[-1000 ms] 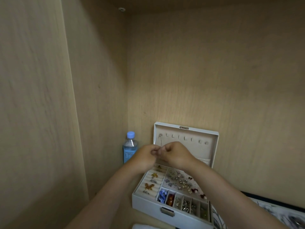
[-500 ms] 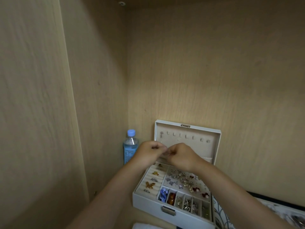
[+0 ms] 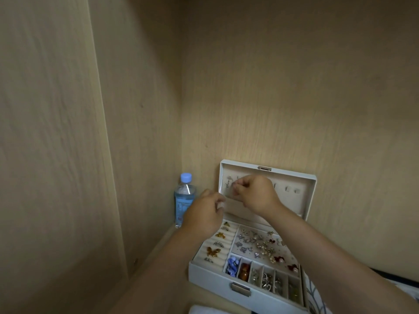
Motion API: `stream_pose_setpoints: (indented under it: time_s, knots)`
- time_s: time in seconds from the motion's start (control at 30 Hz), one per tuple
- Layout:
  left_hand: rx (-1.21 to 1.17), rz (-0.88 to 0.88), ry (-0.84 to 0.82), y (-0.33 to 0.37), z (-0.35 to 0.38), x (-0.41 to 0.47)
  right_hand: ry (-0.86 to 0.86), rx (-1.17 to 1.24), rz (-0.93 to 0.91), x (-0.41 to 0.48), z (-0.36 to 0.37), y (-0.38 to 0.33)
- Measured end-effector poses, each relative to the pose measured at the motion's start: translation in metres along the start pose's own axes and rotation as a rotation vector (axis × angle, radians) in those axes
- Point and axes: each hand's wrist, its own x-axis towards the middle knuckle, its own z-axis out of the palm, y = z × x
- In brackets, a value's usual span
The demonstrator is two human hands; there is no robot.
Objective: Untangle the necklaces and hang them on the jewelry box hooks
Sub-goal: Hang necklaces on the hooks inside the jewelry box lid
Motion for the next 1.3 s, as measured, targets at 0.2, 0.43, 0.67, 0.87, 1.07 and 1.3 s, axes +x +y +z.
stream_pose_setpoints:
  time_s: [0.2, 0.43, 0.67, 0.87, 1.07, 1.3]
  knots:
    - [0.241, 0.233, -0.067, 0.008, 0.015, 0.011, 0.07, -0.166, -0.08, 0.011, -0.003, 0.002]
    - [0.363, 0.341, -0.013, 0.0, 0.024, 0.01, 0.196, -0.331, -0.27, 0.008, 0.0, 0.013]
    - [0.421, 0.367, -0.022, 0.002, 0.019, 0.014, 0.221, -0.441, -0.305, 0.008, 0.006, 0.018]
    - [0.374, 0.362, -0.08, -0.006, 0.012, 0.016, -0.028, -0.806, -0.324, -0.003, 0.011, 0.014]
    - [0.185, 0.308, -0.106, -0.005, 0.005, 0.005, -0.119, -0.907, -0.223, -0.018, 0.005, 0.015]
    - [0.083, 0.142, 0.02, -0.003, 0.003, -0.018, -0.277, -0.899, -0.21, -0.03, 0.011, 0.016]
